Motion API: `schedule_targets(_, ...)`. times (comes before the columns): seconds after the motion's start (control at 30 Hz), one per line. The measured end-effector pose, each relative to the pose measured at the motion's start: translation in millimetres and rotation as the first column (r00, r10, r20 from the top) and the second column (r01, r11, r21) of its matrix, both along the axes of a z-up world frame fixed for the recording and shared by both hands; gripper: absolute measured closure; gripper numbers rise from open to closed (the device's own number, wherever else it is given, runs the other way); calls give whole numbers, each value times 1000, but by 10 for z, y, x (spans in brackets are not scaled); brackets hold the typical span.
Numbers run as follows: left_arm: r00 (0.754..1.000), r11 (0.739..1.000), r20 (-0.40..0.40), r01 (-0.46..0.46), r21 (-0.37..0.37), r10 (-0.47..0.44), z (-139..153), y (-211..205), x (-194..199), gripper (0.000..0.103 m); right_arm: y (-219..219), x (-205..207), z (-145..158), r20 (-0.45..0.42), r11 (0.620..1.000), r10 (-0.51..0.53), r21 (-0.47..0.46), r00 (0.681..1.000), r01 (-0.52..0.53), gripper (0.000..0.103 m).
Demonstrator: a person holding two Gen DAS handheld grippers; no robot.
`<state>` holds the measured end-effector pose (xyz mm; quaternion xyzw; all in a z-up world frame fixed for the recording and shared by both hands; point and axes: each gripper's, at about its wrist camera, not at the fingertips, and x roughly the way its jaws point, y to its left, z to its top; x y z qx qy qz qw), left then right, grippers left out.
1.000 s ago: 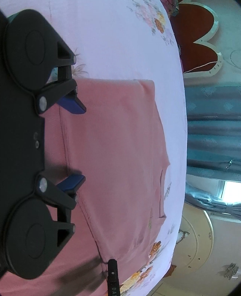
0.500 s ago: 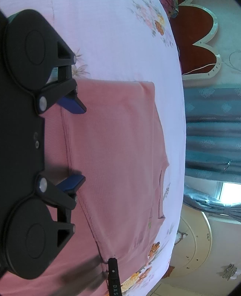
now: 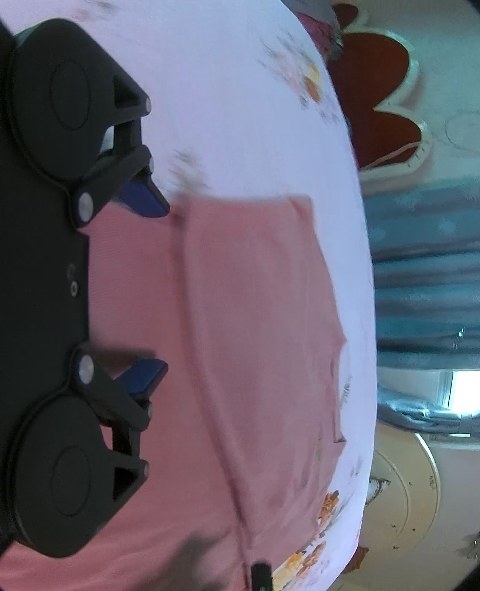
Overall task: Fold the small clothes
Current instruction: 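Move the left gripper over the folded sweatshirt toward its hem, then grasp the sweatshirt side edge with both grippers and lift it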
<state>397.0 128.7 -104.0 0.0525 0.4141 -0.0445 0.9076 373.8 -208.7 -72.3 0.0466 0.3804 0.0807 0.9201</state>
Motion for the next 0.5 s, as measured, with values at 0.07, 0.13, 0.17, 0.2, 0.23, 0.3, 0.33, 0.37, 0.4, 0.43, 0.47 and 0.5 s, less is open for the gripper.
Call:
schedule_targets(0.07, 1000, 1000, -1, -28, -12, 28, 24, 111, -261, 20, -208, -245, 8, -17, 1000, -13, 28, 1000, 14, 26)
schedule_targets(0.13, 998, 998, -2, -62, -19, 62, 53, 221, -518, 21, -467, -541, 15, -32, 997, -47, 65, 998, 49, 33)
schedule_targets(0.17, 997, 997, -6, -79, -25, 79, 66, 269, -635, 23, -584, -678, 17, -39, 994, -63, 82, 997, 66, 35)
schedule_targets(0.2, 995, 995, -7, -95, -35, 95, 82, 324, -777, 23, -717, -833, 14, -49, 992, -81, 92, 995, 86, 38)
schedule_targets(0.23, 995, 994, -4, -98, -49, 98, 99, 364, -905, 32, -846, -990, 7, -58, 989, -98, 101, 993, 104, 39)
schedule_targets(0.3, 995, 992, -23, -95, -83, 94, 118, 436, -1137, 72, -1045, -1264, -11, -74, 984, -123, 121, 990, 132, 41)
schedule_targets(0.33, 995, 989, -30, -101, -105, 99, 124, 465, -1243, 75, -1139, -1385, -17, -84, 981, -134, 132, 987, 145, 41)
schedule_targets(0.37, 994, 986, -28, -109, -128, 106, 140, 485, -1340, 75, -1237, -1533, -37, -93, 976, -148, 148, 985, 160, 41)
schedule_targets(0.4, 993, 982, -30, -116, -151, 112, 154, 503, -1440, 75, -1311, -1660, -37, -101, 971, -154, 168, 983, 170, 41)
schedule_targets(0.43, 993, 978, -34, -116, -175, 111, 166, 508, -1542, 73, -1379, -1771, -48, -115, 965, -158, 191, 981, 178, 41)
schedule_targets(0.47, 992, 975, -45, -121, -184, 114, 163, 499, -1625, 53, -1442, -1898, -77, -130, 958, -163, 216, 978, 189, 41)
schedule_targets(0.5, 990, 974, -61, -137, -180, 128, 159, 480, -1709, 36, -1485, -1999, -99, -140, 952, -165, 234, 976, 195, 41)
